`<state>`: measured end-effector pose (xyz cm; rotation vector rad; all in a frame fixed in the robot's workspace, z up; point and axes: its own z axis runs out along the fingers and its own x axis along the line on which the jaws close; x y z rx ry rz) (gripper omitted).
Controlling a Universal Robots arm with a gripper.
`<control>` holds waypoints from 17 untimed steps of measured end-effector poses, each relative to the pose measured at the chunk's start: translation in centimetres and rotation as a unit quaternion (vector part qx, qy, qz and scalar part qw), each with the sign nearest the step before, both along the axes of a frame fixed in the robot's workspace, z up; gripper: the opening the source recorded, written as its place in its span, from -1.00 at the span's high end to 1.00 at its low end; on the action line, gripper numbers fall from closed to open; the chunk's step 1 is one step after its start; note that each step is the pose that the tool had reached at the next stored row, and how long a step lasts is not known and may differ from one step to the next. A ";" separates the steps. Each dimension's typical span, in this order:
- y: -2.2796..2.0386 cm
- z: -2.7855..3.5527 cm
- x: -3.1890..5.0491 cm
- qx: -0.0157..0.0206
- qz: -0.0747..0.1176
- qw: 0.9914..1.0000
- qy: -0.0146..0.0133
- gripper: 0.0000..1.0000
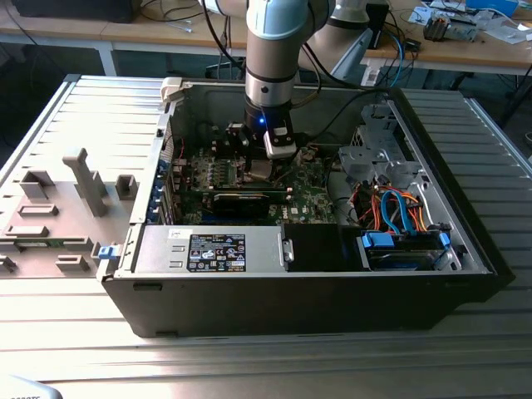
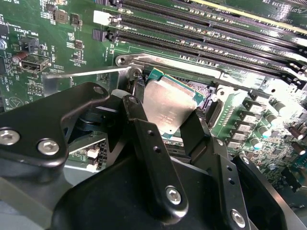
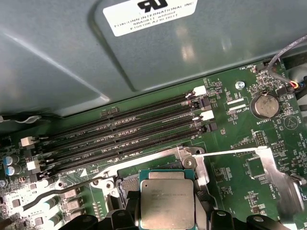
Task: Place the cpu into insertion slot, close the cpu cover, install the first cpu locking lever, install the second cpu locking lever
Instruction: 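Place the cpu into insertion slot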
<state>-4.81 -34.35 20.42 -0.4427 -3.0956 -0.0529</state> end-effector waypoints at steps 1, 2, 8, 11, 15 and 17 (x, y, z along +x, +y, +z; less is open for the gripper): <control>0.00 -0.01 0.00 0.000 0.000 1.000 0.000 -0.08; 0.00 -0.03 0.00 0.000 0.000 1.000 0.000 -0.08; 0.00 -0.10 0.00 0.000 -0.002 1.000 0.000 -0.08; 0.00 -0.15 0.00 0.000 -0.003 1.000 0.000 -0.08; 0.00 -0.20 0.00 0.000 -0.004 1.000 0.000 -0.08; 0.00 -0.22 0.00 0.000 -0.004 1.000 0.000 -0.08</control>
